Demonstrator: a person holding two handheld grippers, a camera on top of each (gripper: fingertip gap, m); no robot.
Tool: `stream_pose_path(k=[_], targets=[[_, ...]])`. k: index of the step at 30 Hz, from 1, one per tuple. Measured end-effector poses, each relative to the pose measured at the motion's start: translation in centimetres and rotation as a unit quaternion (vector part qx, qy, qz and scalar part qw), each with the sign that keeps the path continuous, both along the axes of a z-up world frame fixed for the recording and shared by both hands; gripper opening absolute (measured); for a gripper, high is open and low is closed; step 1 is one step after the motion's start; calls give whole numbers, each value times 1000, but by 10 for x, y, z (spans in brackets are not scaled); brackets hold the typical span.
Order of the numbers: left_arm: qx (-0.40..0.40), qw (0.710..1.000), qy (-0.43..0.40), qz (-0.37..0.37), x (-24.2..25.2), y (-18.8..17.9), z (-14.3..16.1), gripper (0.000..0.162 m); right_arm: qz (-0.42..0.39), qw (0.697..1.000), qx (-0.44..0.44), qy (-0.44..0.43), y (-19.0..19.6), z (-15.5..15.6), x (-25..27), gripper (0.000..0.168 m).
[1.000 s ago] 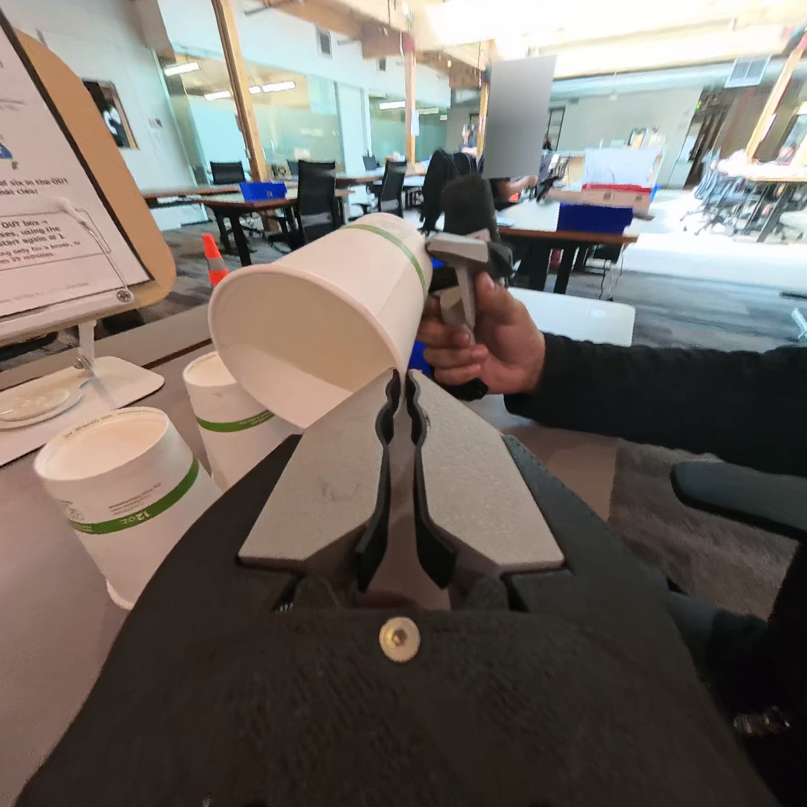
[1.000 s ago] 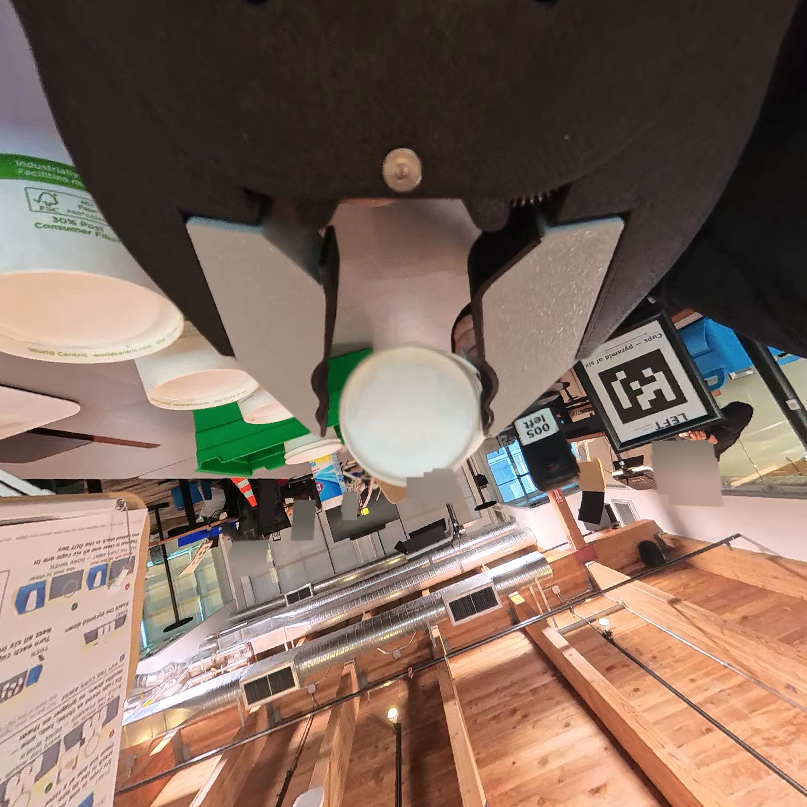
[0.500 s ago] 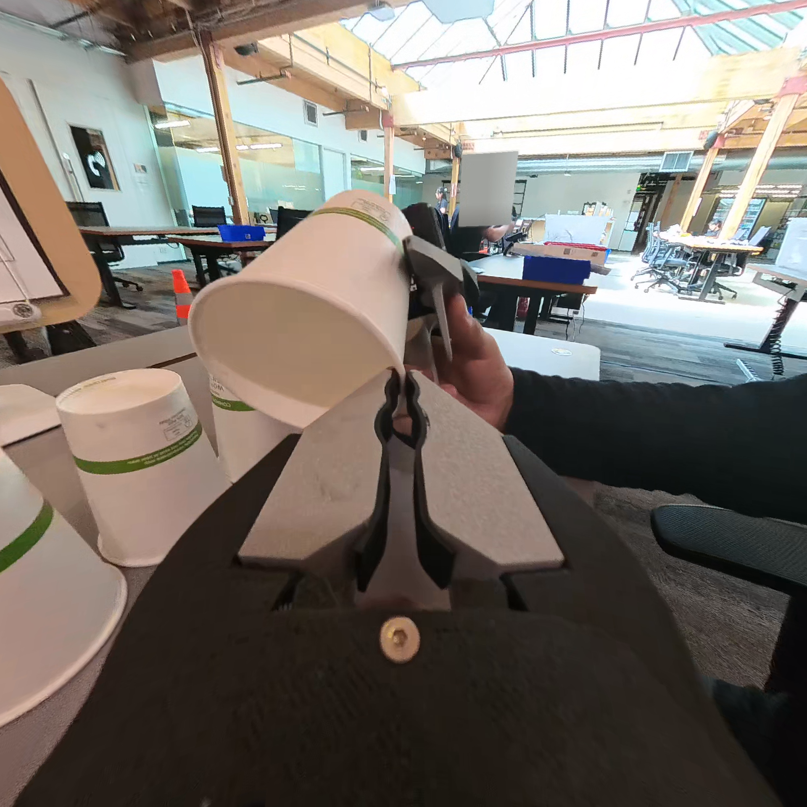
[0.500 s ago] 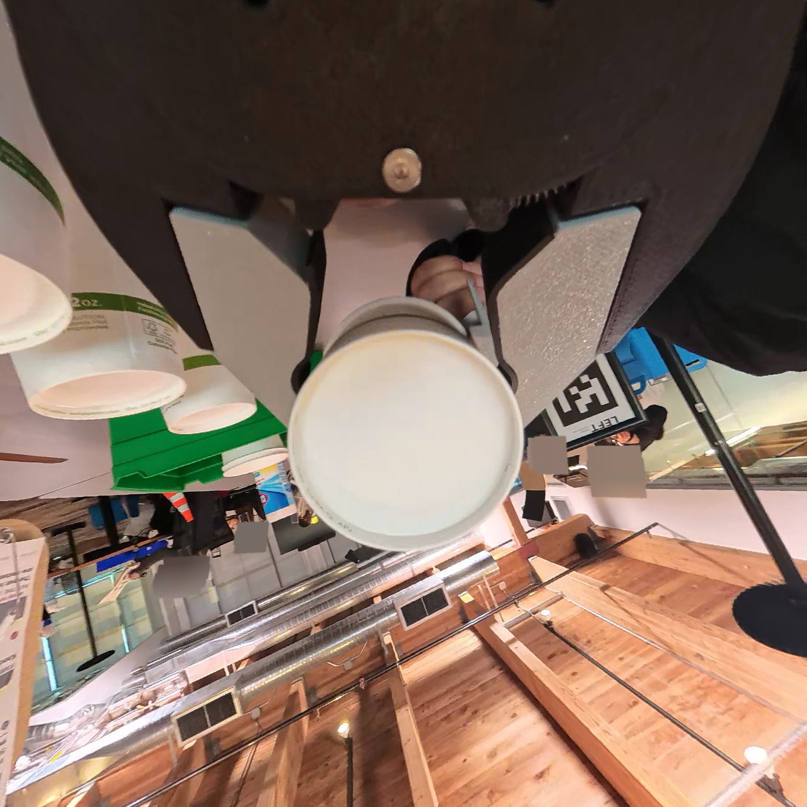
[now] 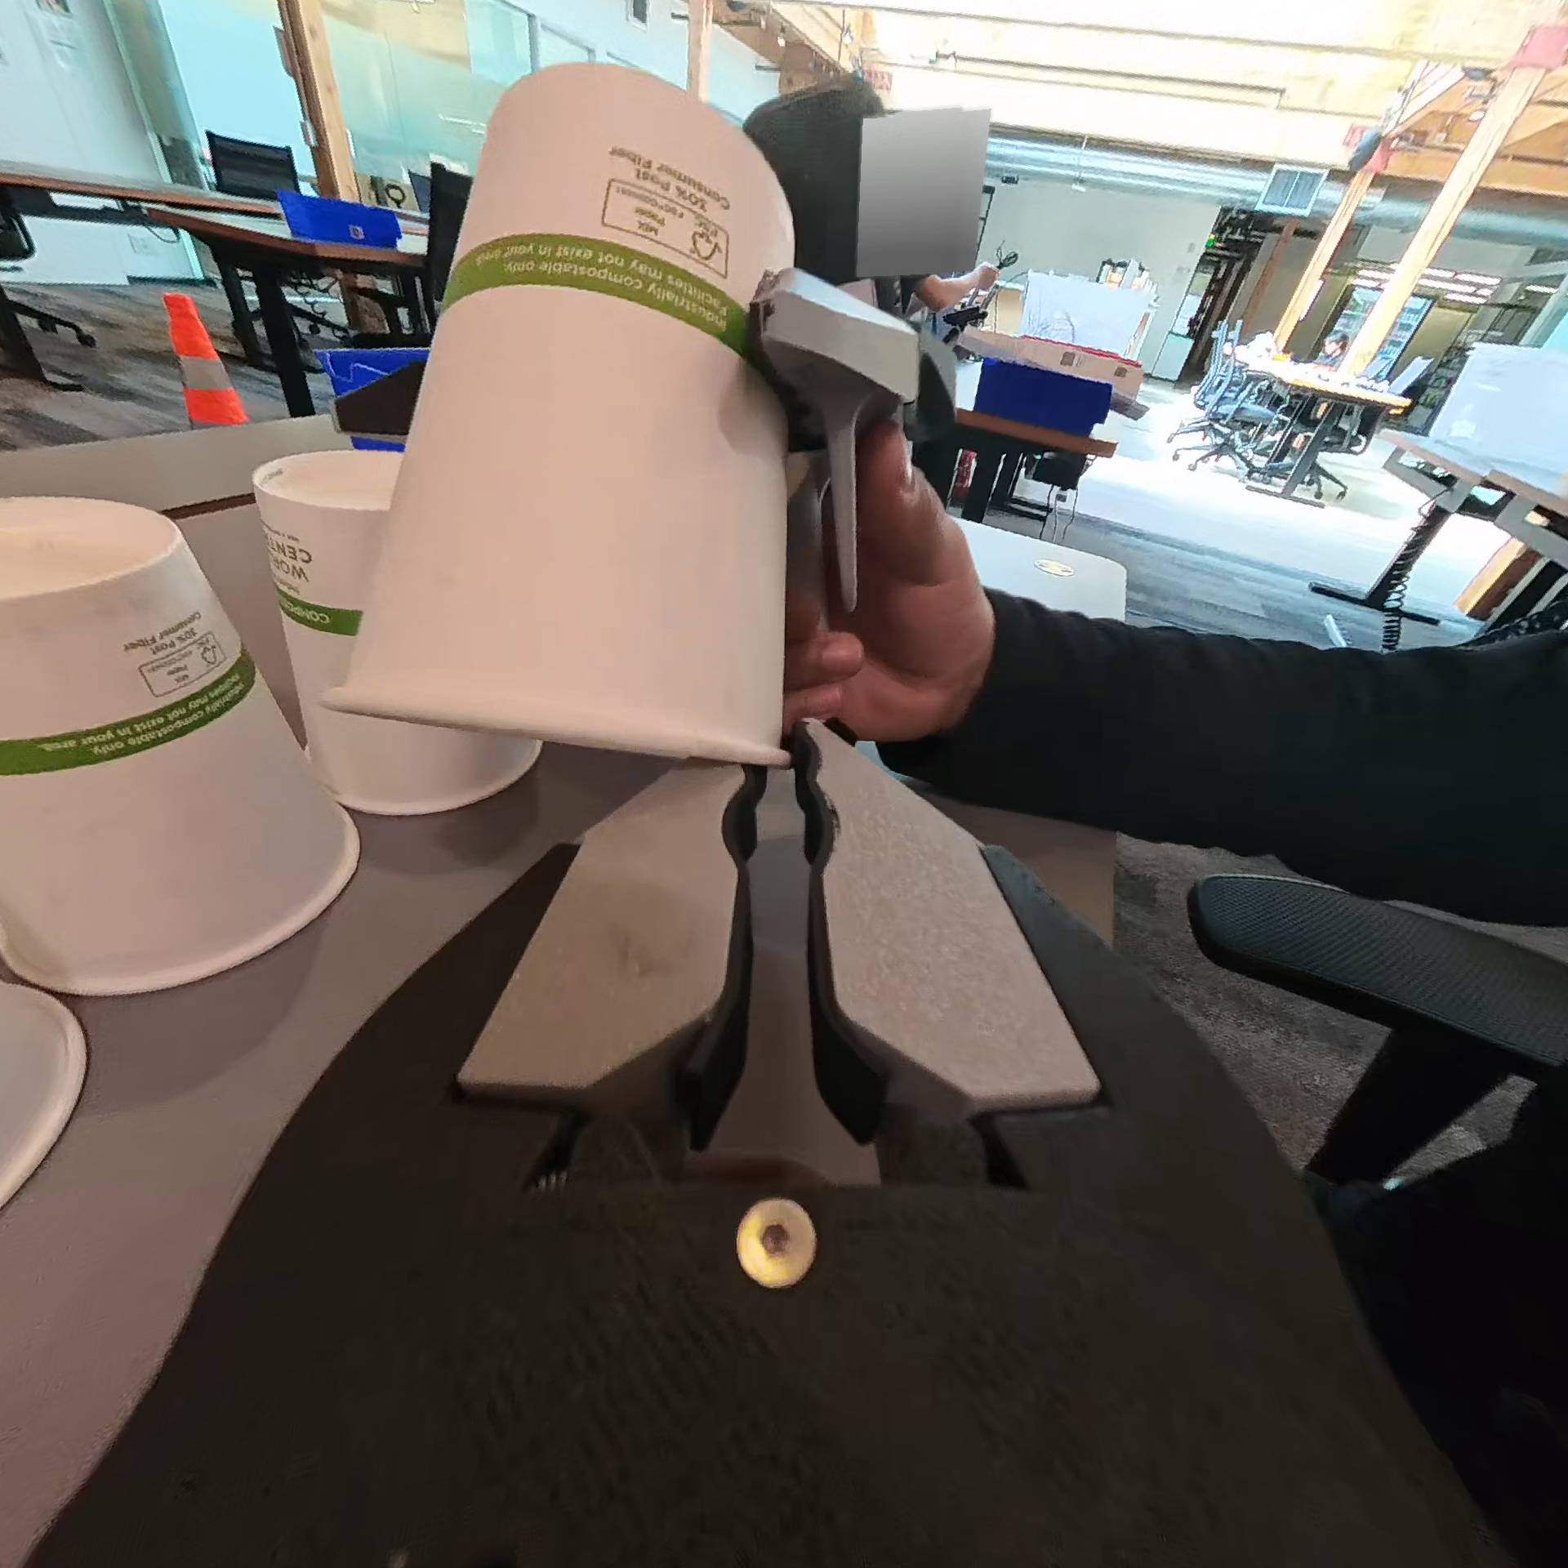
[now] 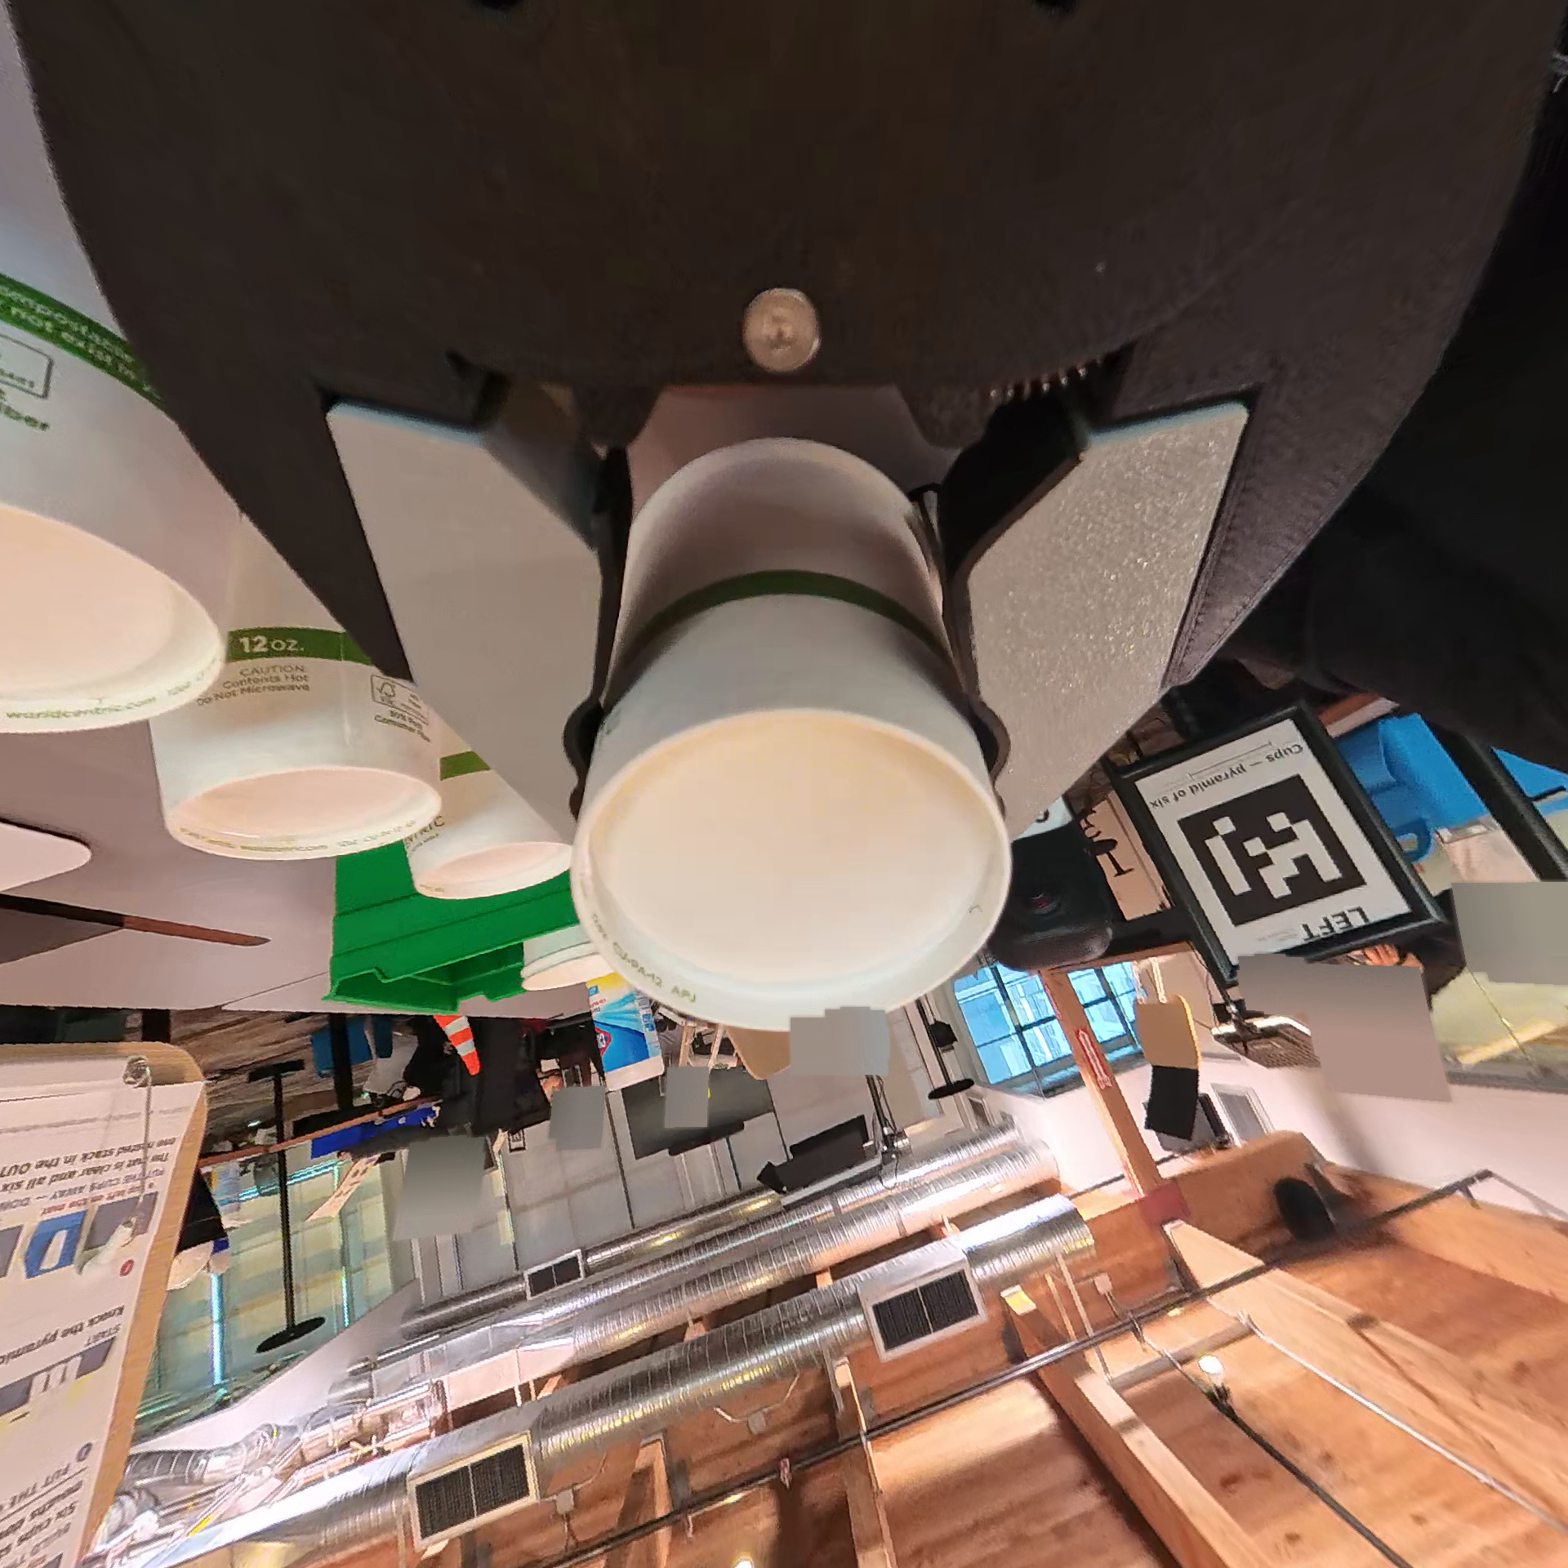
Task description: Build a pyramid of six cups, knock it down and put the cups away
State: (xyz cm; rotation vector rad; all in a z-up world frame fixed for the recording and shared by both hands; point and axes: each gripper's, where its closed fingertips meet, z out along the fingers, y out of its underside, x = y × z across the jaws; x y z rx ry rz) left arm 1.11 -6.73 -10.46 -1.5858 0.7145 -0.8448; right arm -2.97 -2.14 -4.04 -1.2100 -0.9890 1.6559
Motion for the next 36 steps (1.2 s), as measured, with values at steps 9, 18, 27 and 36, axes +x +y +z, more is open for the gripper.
stream_pose_path(k=[9,18,27,36], targets=[[-20,999,0,-34,7,-8,-9,6,15,999,29,-28,-12,-4,-4,87],[-31,996,-73,-49,-13,-12,13,10,20,999,44,-25,-14,2,2,87],[-65,991,-106,-59,-14,-13,12,1,19,998,55,-8,-18,2,1,85],[-95,986,-121,-60,-17,-9,4,0,2,997,72,-30,-14,-5,-3,84]])
